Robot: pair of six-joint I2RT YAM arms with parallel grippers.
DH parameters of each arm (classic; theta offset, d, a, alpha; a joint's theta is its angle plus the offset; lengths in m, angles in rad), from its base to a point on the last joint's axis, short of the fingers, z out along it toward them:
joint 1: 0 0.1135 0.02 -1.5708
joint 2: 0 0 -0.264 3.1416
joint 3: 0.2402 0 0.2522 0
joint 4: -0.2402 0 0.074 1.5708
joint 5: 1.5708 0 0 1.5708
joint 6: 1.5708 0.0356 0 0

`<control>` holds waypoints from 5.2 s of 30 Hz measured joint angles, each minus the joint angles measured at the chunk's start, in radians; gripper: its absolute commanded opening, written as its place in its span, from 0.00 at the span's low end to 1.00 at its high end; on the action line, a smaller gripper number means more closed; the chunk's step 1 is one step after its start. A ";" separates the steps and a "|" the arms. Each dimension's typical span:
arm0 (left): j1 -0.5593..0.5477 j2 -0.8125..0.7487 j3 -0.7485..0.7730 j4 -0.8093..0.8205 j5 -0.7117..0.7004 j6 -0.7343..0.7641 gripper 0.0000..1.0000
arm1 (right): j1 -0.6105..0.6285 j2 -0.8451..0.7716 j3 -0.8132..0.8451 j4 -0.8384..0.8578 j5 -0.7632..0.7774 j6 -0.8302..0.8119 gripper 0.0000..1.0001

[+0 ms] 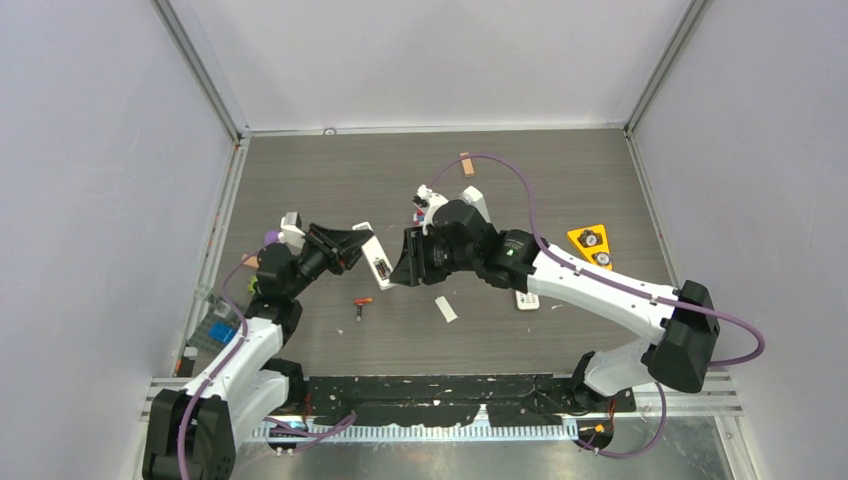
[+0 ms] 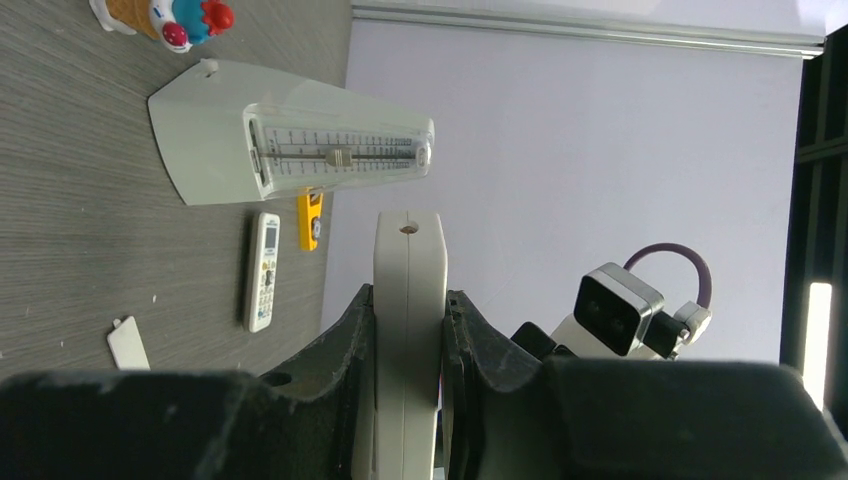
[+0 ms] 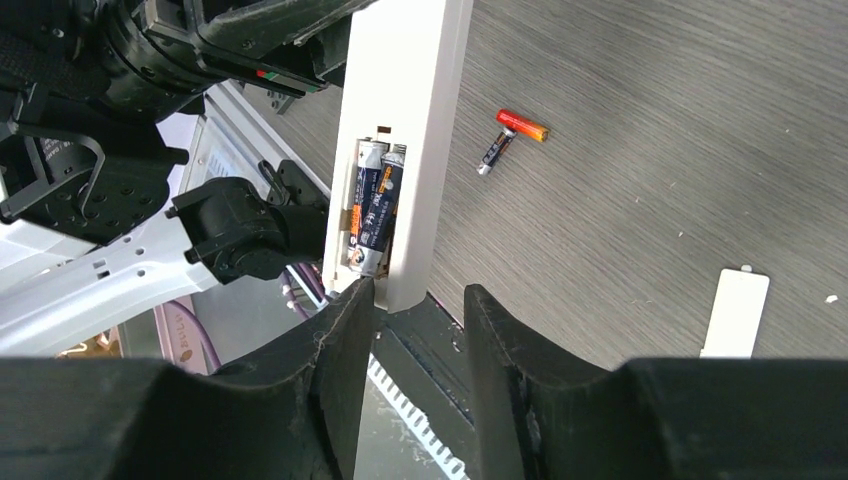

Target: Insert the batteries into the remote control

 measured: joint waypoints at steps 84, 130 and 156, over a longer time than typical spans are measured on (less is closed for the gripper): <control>-0.003 -0.039 -0.008 0.218 -0.004 0.127 0.00 | -0.131 -0.024 -0.108 0.252 -0.268 0.066 0.77; 0.017 -0.289 -0.060 -0.359 -0.113 0.385 0.00 | -0.014 0.356 -0.121 -0.243 0.198 -0.318 0.32; 0.017 -0.216 -0.073 -0.103 -0.052 0.446 0.00 | 0.019 0.030 -0.040 -0.139 0.172 -0.249 0.22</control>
